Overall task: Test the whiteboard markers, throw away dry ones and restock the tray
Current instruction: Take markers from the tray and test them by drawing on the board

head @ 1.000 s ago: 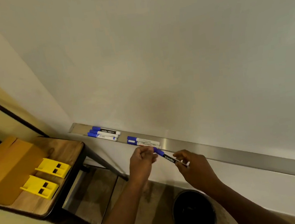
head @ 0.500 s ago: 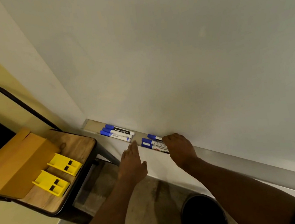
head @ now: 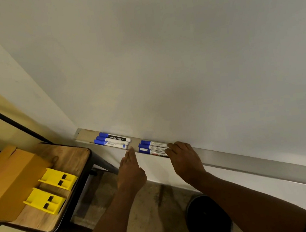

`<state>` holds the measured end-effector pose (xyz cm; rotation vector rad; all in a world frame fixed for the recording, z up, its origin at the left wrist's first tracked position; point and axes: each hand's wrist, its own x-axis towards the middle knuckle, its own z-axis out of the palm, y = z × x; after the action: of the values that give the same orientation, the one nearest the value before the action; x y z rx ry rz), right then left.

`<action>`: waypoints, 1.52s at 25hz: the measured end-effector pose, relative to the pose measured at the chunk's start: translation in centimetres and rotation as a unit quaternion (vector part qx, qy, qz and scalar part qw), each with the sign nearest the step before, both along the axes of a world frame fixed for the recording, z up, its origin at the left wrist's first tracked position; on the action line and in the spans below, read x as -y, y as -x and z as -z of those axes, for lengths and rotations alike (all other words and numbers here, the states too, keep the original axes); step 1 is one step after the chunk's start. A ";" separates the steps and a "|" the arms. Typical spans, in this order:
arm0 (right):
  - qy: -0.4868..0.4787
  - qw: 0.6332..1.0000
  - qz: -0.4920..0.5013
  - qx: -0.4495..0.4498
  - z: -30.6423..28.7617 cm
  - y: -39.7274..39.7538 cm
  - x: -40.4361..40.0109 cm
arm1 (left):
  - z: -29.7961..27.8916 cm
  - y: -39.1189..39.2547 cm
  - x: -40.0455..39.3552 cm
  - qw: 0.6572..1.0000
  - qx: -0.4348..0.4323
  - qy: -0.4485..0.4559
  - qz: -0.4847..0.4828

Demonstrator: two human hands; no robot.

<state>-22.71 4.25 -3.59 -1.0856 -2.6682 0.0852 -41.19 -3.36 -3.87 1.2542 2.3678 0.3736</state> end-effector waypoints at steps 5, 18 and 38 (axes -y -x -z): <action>-0.005 0.999 0.038 -0.038 0.3 -5.0 3.1 | -0.9 0.0 0.7 0.998 -0.018 0.020 0.051; 0.023 0.961 0.259 -0.094 -0.6 -17.1 9.3 | -3.0 -14.5 2.1 0.959 -0.059 -0.114 0.253; 0.081 0.872 0.472 -0.099 -2.9 -38.1 11.9 | -5.2 -37.3 -1.5 0.884 -0.010 -0.066 0.464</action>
<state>15.36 -7.60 -0.70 -2.1587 -1.7145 0.2129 -3.93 -1.82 1.30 2.2507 1.4932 0.1951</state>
